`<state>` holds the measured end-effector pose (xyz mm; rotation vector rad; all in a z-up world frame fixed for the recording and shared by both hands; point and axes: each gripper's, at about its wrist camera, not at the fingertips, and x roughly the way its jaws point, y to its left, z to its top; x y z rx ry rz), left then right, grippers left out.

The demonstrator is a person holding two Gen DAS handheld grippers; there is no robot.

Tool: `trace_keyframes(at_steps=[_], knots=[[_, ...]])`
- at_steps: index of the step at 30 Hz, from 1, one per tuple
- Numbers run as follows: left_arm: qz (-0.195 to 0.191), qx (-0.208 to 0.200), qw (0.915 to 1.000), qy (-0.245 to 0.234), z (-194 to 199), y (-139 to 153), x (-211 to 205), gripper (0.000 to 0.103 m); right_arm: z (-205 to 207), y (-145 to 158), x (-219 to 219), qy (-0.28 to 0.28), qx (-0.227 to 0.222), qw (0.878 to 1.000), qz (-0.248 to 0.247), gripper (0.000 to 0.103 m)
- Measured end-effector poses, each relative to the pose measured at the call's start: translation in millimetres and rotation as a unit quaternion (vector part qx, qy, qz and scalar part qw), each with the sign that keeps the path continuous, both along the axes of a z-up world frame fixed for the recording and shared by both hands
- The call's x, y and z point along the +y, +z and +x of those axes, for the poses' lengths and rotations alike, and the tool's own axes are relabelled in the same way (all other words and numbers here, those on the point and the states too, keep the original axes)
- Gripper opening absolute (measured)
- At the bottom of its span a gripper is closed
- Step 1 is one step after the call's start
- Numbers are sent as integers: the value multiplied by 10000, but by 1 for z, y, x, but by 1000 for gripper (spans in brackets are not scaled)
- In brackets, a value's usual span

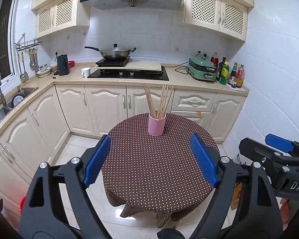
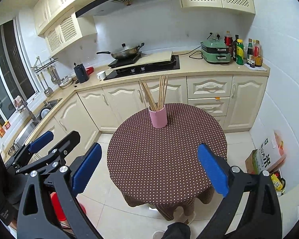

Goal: Organize utensils

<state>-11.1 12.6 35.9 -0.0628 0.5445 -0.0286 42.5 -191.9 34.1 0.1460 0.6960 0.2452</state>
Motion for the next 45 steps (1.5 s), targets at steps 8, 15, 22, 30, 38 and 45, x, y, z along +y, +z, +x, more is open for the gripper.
trace_keyframes(at_steps=[8,15,22,30,38,45], knots=[[-12,48,10000,-60,4,-1,1,81,2,-3,-1,-25,82,10000,1,93],[4,98,9999,-95,5,-3,1,81,7,-5,-2,-42,172,9998,-20,94],[43,72,9999,-70,6,-2,0,82,6,-8,-4,-97,257,9996,99,94],[62,49,9999,-95,5,1,-2,84,7,-6,-2,-106,278,9995,85,94],[58,99,9999,-122,4,1,-2,84,6,-8,-3,-75,325,9994,117,94],[90,69,9999,-71,3,1,-5,86,7,-9,-4,-71,339,9993,147,94]])
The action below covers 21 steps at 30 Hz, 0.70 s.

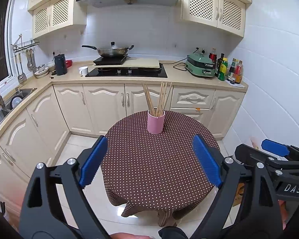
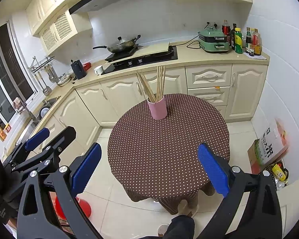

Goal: Organize utensils

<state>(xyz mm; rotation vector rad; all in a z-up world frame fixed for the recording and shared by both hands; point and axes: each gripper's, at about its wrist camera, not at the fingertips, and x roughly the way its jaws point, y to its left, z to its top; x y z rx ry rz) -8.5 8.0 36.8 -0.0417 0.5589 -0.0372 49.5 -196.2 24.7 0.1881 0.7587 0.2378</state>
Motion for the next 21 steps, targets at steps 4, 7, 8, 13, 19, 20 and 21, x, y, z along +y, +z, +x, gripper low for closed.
trace_keyframes(at_steps=[4,7,8,13,19,20,21], knots=[[7,3,10000,18,0,-1,0,86,1,-1,-2,1,37,10000,9,94],[23,5,10000,10,0,-1,-1,86,0,0,-2,-8,48,10000,4,94],[16,14,10000,-3,0,-1,-1,86,0,0,-3,-12,50,10000,1,94],[-100,66,9999,-29,-1,-2,-1,86,-1,0,-3,-16,53,10000,7,94],[-157,69,9999,-13,-2,-4,0,87,-1,0,-5,-2,80,10000,19,94],[-158,73,9998,-12,-2,-4,-1,88,-2,0,-5,-1,79,10000,16,94],[-169,79,9998,-12,-2,-5,-1,88,-2,0,-5,3,82,10000,19,94]])
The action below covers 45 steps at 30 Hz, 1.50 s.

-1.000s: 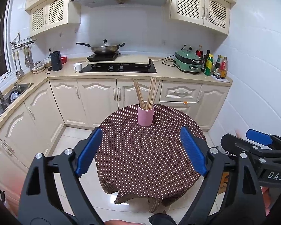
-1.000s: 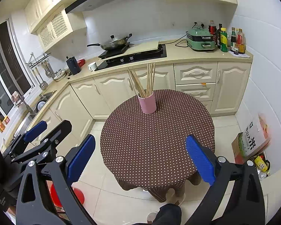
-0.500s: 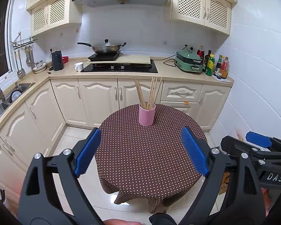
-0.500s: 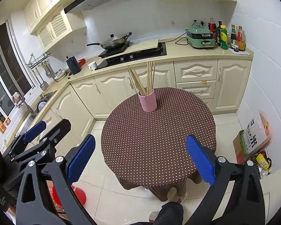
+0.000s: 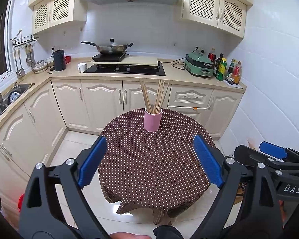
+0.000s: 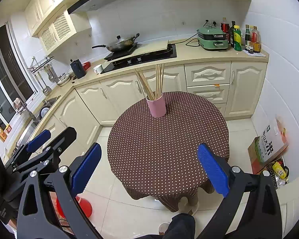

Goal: Organize utensils

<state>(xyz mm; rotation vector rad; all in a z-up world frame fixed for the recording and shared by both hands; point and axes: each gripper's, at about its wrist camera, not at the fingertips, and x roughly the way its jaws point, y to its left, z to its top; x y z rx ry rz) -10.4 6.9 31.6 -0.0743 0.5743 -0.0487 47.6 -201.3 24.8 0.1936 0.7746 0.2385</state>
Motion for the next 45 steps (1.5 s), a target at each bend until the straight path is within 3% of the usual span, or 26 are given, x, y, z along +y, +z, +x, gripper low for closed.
trace_keyframes(at_steps=[45], knots=[[119,287,9994,152,21,-12,-17,89,24,-19,-10,31,322,9994,154,94]])
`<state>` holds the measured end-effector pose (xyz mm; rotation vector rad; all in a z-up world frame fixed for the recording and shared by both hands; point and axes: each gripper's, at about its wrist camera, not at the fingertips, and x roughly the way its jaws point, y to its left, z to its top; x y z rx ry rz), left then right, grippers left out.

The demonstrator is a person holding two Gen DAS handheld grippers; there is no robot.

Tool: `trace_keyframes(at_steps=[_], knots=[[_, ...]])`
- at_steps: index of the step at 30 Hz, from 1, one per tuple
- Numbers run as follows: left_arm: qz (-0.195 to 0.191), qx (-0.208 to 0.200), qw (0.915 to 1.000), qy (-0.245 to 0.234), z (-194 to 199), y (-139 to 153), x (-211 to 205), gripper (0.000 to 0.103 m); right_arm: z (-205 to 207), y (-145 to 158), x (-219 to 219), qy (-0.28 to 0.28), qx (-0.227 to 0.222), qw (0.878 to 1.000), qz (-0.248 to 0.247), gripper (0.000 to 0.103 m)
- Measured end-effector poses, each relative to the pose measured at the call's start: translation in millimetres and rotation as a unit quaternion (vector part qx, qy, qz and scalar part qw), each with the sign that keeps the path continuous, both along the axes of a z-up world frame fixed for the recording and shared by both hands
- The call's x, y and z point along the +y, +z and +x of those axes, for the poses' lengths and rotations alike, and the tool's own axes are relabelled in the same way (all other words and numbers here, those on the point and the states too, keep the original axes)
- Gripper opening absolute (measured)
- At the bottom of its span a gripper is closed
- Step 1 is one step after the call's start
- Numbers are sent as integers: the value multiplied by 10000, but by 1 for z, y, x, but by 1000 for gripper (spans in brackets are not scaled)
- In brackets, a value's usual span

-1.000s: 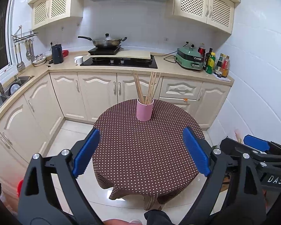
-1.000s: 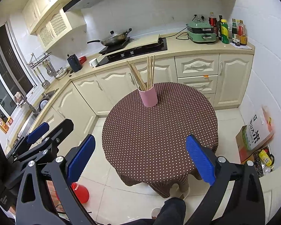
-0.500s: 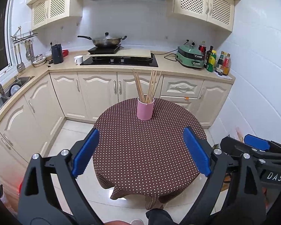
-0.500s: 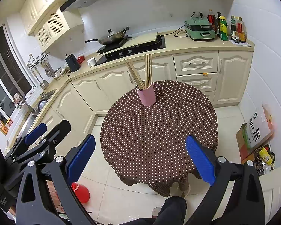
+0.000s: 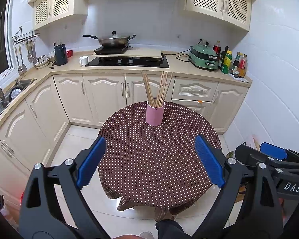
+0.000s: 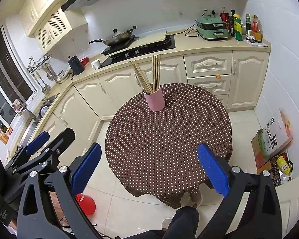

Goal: Organize utensils

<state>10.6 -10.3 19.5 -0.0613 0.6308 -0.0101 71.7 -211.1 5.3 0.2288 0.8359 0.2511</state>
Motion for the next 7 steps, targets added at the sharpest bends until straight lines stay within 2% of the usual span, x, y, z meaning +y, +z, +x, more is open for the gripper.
trace_keyframes(at_steps=[7], knots=[[28,-14,10000,24,4,0,0,90,2,1,1,22,1,10000,-15,94]])
